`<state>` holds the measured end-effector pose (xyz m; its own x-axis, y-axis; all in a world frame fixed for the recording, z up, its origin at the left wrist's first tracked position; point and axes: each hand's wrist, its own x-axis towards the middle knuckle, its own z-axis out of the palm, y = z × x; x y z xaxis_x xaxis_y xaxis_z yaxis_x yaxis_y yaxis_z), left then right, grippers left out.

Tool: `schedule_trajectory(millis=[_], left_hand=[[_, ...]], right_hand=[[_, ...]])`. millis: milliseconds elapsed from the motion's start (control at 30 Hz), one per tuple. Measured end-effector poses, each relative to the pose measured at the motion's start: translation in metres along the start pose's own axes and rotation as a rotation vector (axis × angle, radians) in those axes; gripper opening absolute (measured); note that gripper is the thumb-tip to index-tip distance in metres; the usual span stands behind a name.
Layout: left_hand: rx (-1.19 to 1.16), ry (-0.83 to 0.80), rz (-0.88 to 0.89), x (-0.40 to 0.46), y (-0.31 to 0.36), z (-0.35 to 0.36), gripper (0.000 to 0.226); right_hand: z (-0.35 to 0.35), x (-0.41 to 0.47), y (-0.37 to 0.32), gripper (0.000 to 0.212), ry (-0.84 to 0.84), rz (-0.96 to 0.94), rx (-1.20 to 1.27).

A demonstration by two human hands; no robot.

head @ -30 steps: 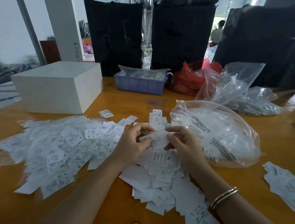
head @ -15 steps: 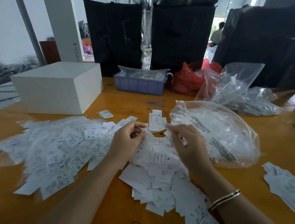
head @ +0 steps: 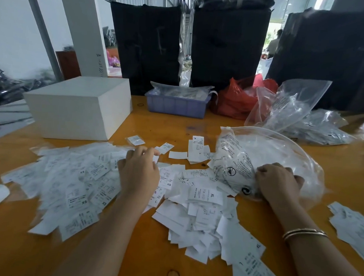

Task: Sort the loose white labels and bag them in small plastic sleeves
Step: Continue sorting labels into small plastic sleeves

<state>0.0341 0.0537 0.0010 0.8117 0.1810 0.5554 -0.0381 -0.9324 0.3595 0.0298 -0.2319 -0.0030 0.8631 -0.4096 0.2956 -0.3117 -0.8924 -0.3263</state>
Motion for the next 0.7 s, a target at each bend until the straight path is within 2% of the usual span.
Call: schedule_trajectory(millis=[167,300,367,467,500,567,633,700], left_hand=[[-0.127,-0.010,0.163,-0.003,0.009,0.003,0.017],[-0.213,-0.047,0.215,-0.005,0.012,0.006,0.014],[-0.288,-0.061,0.244,-0.006,0.014,0.006,0.013],[-0.452,-0.117,0.280,-0.008,0.020,0.005,0.012],[-0.521,-0.167,0.287,-0.009,0.022,0.004,0.012],[-0.660,-0.317,0.277,-0.009,0.027,0.001,0.012],[-0.754,-0.479,0.238,-0.009,0.028,-0.001,0.023],[-0.811,-0.607,0.194,-0.010,0.028,-0.003,0.039]], right_hand=[[0.001,0.002,0.002,0.013,0.120,0.049,0.152],[0.000,0.002,0.005,0.011,0.232,0.059,0.268],[-0.003,0.000,0.002,0.010,0.324,0.006,0.365],[-0.012,-0.010,-0.013,0.004,0.483,-0.226,0.521],[-0.014,-0.015,-0.020,0.002,0.446,-0.314,0.612],[-0.018,-0.030,-0.038,0.016,0.192,-0.391,0.823],[-0.017,-0.045,-0.054,0.018,-0.096,-0.403,0.957],[-0.013,-0.055,-0.063,0.014,-0.266,-0.440,1.048]])
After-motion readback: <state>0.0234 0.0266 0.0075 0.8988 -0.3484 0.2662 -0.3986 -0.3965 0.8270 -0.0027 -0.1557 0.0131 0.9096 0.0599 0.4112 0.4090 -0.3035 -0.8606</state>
